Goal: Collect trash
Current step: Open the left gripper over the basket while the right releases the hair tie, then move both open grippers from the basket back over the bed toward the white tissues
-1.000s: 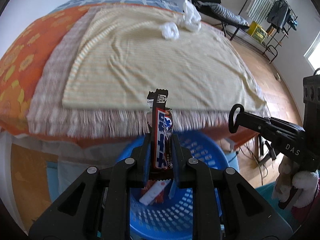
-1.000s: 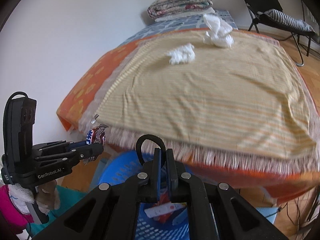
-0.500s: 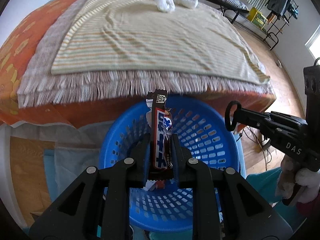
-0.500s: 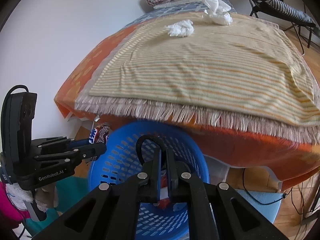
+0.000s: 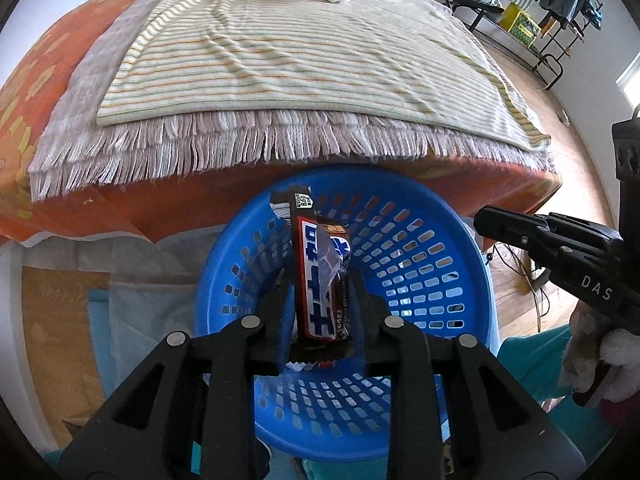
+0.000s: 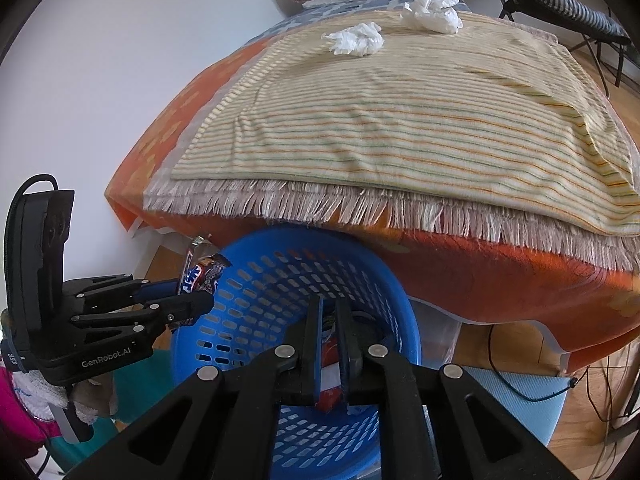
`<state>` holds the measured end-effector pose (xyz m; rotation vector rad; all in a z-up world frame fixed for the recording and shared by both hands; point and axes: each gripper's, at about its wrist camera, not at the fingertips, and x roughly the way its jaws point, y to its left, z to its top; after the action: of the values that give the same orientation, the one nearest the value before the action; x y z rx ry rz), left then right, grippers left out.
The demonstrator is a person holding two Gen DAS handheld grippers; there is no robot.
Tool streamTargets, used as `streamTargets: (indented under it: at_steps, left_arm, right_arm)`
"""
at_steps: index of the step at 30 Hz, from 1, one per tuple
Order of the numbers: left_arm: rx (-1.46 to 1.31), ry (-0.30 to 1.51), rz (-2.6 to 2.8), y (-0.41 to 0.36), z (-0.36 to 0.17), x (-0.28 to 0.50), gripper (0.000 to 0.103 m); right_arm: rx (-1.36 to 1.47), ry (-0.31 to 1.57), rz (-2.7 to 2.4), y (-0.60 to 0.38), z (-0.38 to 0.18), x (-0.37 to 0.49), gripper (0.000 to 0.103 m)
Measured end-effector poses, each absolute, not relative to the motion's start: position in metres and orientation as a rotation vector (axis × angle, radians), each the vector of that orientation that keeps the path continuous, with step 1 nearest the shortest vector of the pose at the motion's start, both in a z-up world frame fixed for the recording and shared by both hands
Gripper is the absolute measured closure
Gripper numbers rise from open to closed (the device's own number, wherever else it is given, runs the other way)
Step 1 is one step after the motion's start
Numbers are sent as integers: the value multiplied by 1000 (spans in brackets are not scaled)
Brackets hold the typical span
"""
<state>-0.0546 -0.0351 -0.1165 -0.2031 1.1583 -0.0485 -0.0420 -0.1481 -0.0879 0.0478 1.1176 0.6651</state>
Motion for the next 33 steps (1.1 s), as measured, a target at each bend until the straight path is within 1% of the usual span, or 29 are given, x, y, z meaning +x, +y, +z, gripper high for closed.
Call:
streamTargets:
  at_steps: [2, 3, 4, 5, 8, 9, 10, 11, 13, 15, 18, 19, 21, 24, 28, 33]
  left_arm:
    - [-204, 1162, -47, -35, -118, -55, 75]
    - [-204, 1160, -46, -34, -118, -55, 66]
    - [-203, 1158, -44, -35, -118, -55, 58]
    - [-203, 1153, -39, -34, -117, -56, 56]
    - [-204, 1151, -35, -33, -116, -56, 55]
    - [-205, 1152, -32, -32, -117, -56, 53]
    - [-207, 1153, -29, -32, -117, -56, 47]
    - [-209, 1151, -27, -31, -117, -56, 46]
    - [-205, 1147, -25, -30, -116, -56, 45]
    - [-198, 1143, -20, -30, -115, -57, 44]
    - [-195, 1135, -15, -30, -113, -58, 37]
    - [-193, 1133, -14, -30, -113, -57, 37]
    - [-186, 1128, -12, -31, -111, -57, 37]
    - [-184, 1123, -7, -32, -109, -57, 36]
    - [-184, 1121, -4, -31, -109, -57, 35]
    - [-184, 1113, 1, -32, -107, -56, 35]
  right_arm:
    - [48, 1118, 664, -148, -88, -42, 89]
    - [48, 1117, 663, -148, -88, -42, 83]
    - [46, 1115, 660, -148, -88, -42, 79]
    - [44, 1113, 658, -148, -87, -42, 78]
    - [43, 1108, 648, -148, -86, -42, 75]
    - [42, 1108, 643, -149, -86, -41, 74]
    - [41, 1108, 639, -149, -86, -41, 70]
    - [40, 1108, 634, -149, -86, -40, 66]
    - [39, 1102, 622, -149, -86, -40, 50]
    - [34, 1090, 608, -150, -84, -40, 41]
    - [19, 1071, 587, -150, -80, -40, 30]
    - [16, 1065, 579, -150, -79, -40, 25]
    - [13, 1055, 562, -151, -77, -39, 17]
    - [-2, 1044, 533, -151, -73, -38, 15]
    - [-28, 1031, 487, -152, -69, -37, 10]
    - [-83, 994, 426, -149, -62, -37, 7]
